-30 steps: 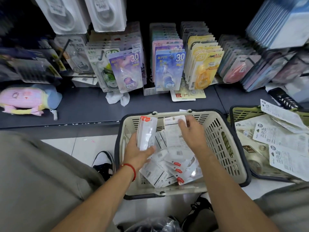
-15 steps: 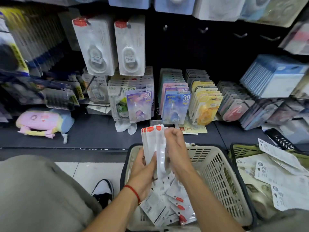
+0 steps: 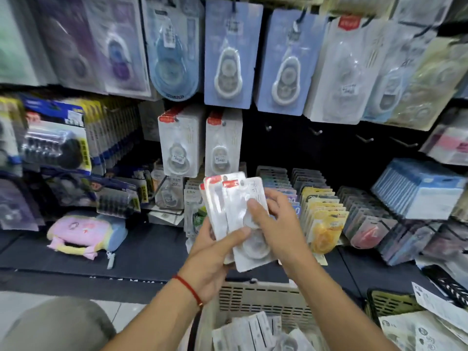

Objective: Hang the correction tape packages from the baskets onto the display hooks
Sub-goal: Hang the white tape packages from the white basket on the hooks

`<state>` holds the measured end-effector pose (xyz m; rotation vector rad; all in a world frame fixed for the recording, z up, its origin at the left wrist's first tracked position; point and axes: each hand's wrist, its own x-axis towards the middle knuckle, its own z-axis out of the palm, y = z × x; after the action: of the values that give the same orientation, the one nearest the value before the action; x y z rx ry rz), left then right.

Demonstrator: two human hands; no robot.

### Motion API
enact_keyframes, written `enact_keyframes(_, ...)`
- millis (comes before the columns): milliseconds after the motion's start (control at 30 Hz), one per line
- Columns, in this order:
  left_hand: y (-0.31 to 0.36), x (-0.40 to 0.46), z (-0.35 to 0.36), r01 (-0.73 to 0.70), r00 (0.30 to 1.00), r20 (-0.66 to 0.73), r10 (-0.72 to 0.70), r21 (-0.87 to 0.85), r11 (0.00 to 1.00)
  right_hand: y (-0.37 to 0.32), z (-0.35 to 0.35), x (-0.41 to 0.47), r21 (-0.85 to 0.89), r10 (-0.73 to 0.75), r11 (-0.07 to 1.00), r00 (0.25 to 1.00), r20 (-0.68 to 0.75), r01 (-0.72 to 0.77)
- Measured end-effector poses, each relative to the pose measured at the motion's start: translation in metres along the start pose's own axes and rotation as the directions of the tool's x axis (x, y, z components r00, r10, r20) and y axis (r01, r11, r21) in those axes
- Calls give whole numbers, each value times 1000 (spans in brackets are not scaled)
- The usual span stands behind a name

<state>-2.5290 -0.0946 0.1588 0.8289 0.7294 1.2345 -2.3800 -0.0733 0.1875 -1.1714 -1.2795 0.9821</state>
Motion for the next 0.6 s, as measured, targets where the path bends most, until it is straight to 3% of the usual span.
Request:
enact_keyframes(133,58,28,-2,-50,993,115,36,119,992,-26,-4,28,-5,-112,994,993,39,113)
enact_keyframes(233,80,43,-12,-47,992,126,23,184,982,-37,-2,50,-33,-173,984,985,15,174)
enact_keyframes(300,86,48,-22,-83,996,53,74,190,978,-41,3,64,-21,-181,983,983,-2,181)
enact_keyframes(367,90,49,-35,-191,971,-88,222,269,944,-41,12,77,-62,-192,980,981,-3,191)
enact_keyframes(467,94,48,-52,-324,852,-250,459,437,839,-36,32,92,-140,-194,971,981,19,195)
enact_keyframes(600,100,44,-57,-381,805,-290,518,416,826,-38,55,105,-101,-191,977,981,-33,187)
